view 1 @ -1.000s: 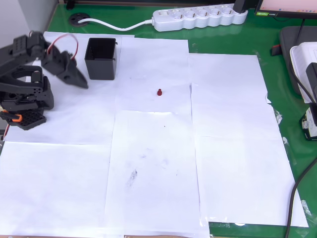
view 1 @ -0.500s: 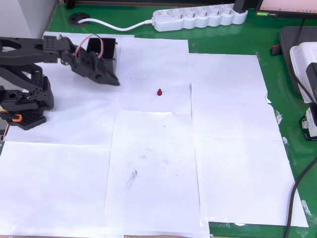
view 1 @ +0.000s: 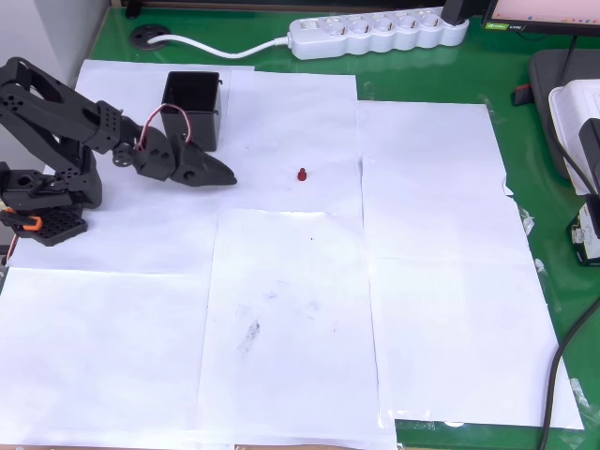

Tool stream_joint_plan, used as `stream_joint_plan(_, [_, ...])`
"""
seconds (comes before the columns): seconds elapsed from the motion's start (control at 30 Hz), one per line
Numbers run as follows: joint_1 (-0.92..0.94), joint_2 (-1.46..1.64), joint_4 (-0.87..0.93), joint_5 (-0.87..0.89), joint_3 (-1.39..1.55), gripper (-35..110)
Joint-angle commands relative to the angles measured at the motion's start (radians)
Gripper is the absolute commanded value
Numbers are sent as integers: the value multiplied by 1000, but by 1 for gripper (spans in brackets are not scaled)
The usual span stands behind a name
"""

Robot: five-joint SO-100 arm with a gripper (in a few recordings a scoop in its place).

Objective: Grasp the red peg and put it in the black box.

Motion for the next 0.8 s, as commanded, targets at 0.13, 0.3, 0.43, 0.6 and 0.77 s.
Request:
stream_joint_plan(0.13, [-28, 166, -282, 37, -55, 5])
stream_joint_plan(0.3, [-29, 261, -298, 46, 9, 19])
stream_joint_plan(0.43, [-34, 328, -322, 61, 67, 27])
stream_joint_plan(0.6, [-20, 442, -322, 72, 170, 34])
stream_joint_plan(0.77, [-14, 557, -322, 74, 285, 37])
